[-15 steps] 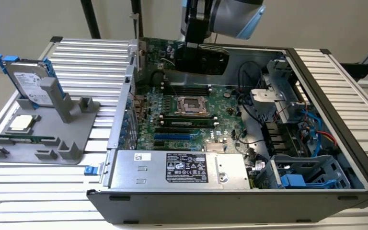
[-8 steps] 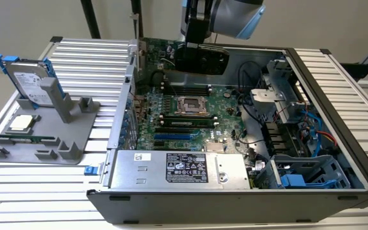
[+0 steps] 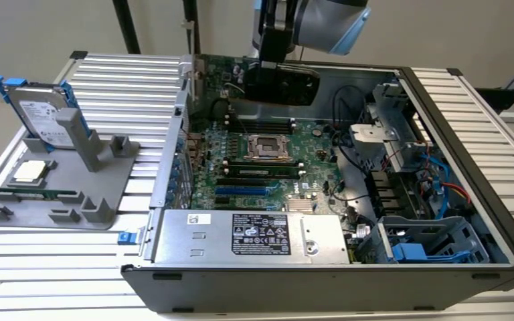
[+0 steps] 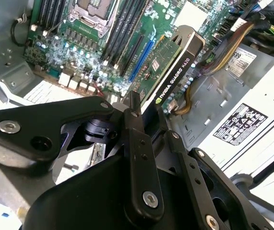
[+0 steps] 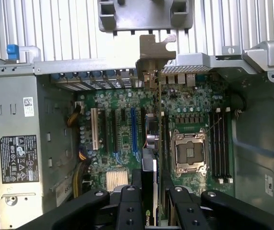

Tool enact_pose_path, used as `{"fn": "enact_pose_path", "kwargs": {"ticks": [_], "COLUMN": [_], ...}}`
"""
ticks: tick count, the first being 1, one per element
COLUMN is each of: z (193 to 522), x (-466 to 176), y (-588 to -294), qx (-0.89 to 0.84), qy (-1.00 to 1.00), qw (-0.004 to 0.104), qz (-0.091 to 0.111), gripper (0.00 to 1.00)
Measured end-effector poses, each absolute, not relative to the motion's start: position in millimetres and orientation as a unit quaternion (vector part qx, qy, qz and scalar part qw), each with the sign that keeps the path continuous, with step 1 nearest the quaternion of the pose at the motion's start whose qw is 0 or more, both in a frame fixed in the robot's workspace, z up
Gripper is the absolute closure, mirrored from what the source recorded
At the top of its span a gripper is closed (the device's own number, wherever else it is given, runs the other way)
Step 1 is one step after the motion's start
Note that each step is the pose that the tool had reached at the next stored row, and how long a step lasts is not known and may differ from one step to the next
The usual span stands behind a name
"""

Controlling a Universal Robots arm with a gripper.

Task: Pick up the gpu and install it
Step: 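Insert the gpu into the slot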

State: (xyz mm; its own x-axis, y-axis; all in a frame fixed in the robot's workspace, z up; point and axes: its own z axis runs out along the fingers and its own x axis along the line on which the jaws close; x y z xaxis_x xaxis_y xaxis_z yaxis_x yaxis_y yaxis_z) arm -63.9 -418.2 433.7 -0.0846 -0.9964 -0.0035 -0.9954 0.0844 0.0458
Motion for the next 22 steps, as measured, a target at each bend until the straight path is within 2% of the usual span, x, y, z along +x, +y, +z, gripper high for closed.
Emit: {"fn": "enact_pose_path", "kwargs": {"ticks": [7,17,22], "z": [430.9,426.9,426.4], "x": [-64.0,-63.9,-64.0], "y": [-418.2,-418.2,-418.2], "qx": [0.677,0.678,0.678], "qy": [-0.736,-0.736,-0.735], "qw": [0.011,-0.004,-0.004], "qz": [-0.015,-0.002,-0.001], "gripper": [1.0,1.0,1.0]}}
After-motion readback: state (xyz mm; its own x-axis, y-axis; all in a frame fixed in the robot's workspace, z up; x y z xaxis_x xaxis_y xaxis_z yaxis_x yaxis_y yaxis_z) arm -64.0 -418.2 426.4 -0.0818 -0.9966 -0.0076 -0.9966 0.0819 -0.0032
